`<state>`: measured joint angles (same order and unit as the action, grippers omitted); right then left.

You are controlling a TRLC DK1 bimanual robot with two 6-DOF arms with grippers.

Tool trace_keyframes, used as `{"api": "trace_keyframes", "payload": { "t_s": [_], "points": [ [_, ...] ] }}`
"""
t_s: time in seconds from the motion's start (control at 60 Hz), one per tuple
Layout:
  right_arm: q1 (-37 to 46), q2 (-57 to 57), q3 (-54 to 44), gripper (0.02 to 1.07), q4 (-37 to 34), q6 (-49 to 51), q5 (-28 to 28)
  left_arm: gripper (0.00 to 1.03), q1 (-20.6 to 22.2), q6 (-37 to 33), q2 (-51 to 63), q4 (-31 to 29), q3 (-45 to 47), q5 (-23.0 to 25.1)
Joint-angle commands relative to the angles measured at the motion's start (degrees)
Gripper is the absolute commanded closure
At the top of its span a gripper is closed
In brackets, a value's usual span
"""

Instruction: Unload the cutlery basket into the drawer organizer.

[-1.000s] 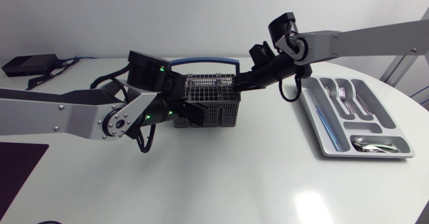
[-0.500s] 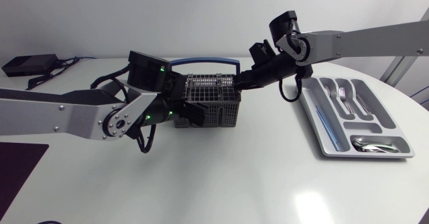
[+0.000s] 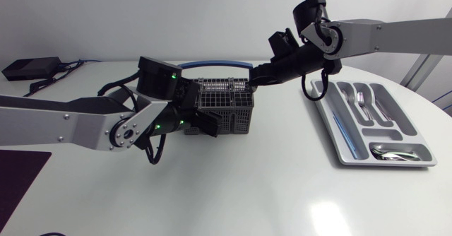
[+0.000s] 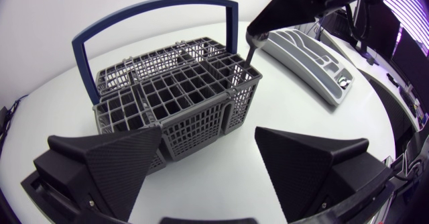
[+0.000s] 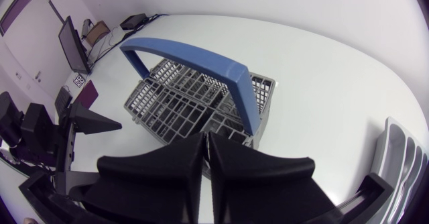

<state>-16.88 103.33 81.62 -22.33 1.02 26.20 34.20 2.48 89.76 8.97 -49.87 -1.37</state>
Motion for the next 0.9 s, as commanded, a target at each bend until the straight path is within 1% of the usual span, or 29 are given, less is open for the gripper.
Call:
{"api": "trace_keyframes", "payload": {
  "t_s": [0.0,0.3,0.617,0.783,0.883],
  "points": [
    [-0.3,-2.5,-1.4,1.01,-1.0,-1.6,0.6,0.06,0.3,-0.8,-0.6,0.3,1.7,0.3],
    [0.1,-7.1,-1.5,1.01,-2.9,-2.6,2.0,0.06,0.6,-0.8,-2.3,-0.4,2.7,0.3],
    [0.7,-13.2,-3.4,1.01,-3.0,-3.8,3.0,0.06,1.3,-0.7,-4.6,-1.0,4.0,-0.1],
    [2.7,-16.8,-6.0,1.01,-4.3,-3.4,3.5,0.06,1.4,-0.7,-6.0,-3.9,3.8,-0.1],
    [4.5,-19.7,-7.8,1.01,-6.9,-1.5,2.1,0.06,1.4,-0.1,-7.1,-7.4,2.9,-0.1]
  ]
}}
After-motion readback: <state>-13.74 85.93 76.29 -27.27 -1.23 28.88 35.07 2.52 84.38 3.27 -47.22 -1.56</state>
